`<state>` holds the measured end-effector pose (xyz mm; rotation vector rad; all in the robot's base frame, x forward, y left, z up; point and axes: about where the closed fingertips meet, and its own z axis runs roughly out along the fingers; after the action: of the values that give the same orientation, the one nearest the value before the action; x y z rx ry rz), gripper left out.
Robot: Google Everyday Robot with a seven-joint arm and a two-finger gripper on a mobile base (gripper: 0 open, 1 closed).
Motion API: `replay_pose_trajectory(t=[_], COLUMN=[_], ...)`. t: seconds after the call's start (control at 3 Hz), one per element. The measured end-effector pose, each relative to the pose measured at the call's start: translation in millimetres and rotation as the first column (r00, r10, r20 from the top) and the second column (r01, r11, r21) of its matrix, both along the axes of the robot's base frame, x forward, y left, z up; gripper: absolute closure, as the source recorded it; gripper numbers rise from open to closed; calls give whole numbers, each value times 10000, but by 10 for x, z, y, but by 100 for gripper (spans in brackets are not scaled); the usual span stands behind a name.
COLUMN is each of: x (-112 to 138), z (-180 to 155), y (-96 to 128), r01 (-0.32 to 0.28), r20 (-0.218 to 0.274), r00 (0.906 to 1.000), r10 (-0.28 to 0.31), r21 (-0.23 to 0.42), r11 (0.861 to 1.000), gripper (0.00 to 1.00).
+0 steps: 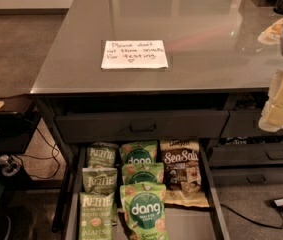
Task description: Pick brown chip bag from middle drawer and place on counter
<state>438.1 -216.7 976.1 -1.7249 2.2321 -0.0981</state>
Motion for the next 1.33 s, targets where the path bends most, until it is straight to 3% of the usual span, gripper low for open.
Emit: replay_pose_trajectory(t=[0.67,1.33], x=[6,-8], z=[-129,-1287], y=[-35,-285], r01=[-28,-161], r20=[-8,-402], r00=[10000,9990], r10=[28,170], r21=[-55,218], r11=[10000,9996], gripper=[0,0])
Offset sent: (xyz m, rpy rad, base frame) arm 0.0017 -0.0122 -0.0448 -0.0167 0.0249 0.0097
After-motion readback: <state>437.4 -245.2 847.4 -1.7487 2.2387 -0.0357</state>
